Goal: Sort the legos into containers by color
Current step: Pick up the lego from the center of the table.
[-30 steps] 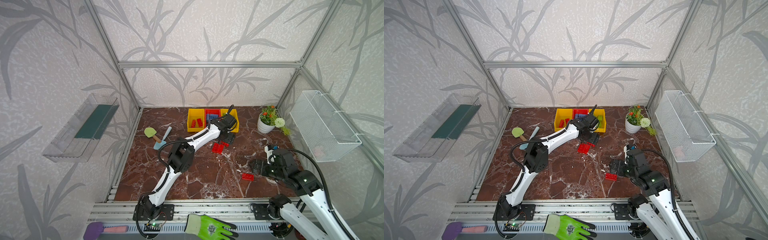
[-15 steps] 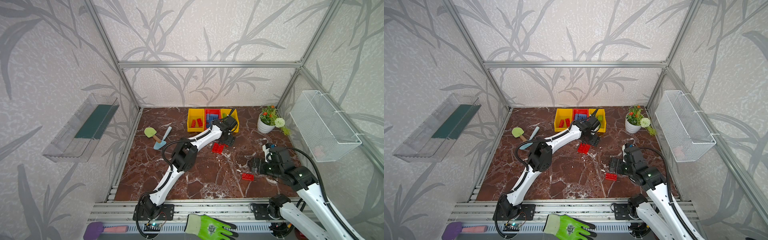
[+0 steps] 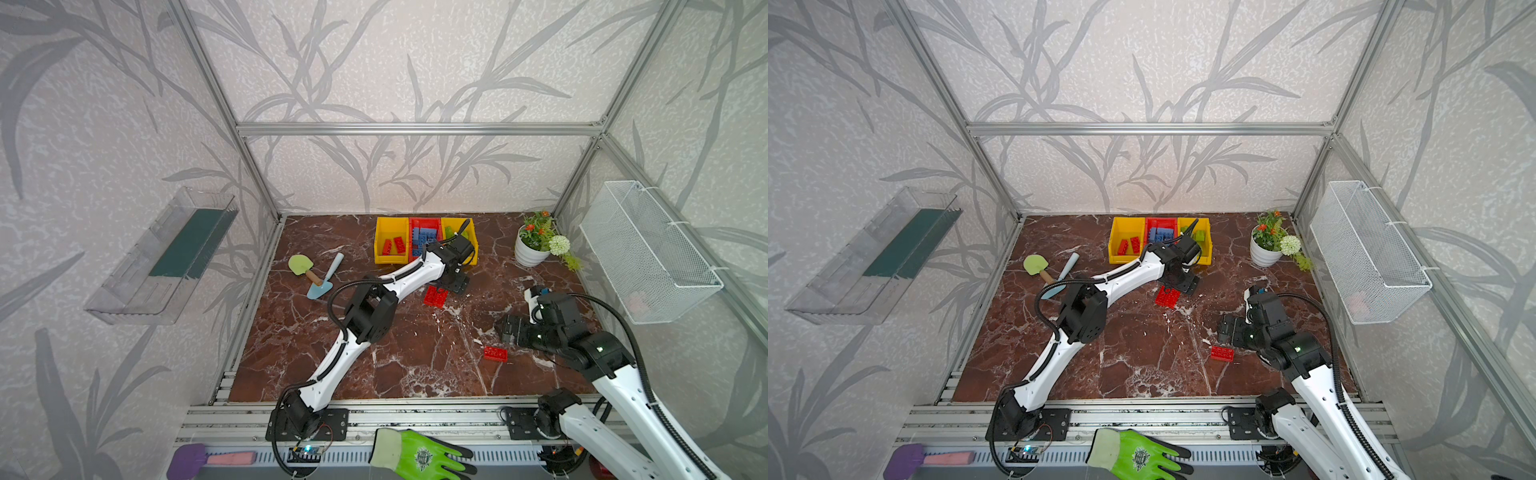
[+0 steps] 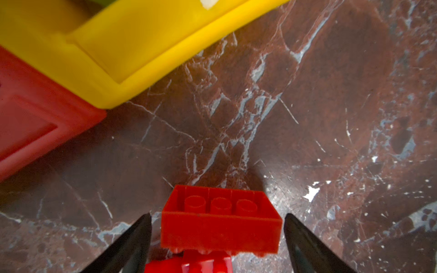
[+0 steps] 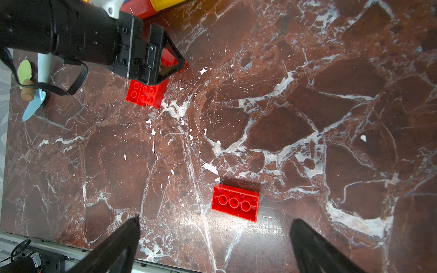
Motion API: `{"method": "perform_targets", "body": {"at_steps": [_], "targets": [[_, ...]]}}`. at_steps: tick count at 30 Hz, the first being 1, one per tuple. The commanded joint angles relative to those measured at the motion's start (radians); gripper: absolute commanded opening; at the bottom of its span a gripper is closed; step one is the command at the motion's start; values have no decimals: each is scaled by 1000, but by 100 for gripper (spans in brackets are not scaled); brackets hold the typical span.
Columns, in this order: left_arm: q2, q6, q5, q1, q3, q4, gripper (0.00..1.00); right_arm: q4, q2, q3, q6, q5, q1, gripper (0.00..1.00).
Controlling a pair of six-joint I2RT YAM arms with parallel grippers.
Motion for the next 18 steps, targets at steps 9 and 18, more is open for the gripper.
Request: {"method": "perform_targets", "body": {"at_steps": [9,18], "targets": [[51,26,-18,-2,71,-30,73,9,-1,-1,-11,18,4,99],[57,30,-33,-2,100,-58,59,11,8,10,-18,24,4,99]]}}
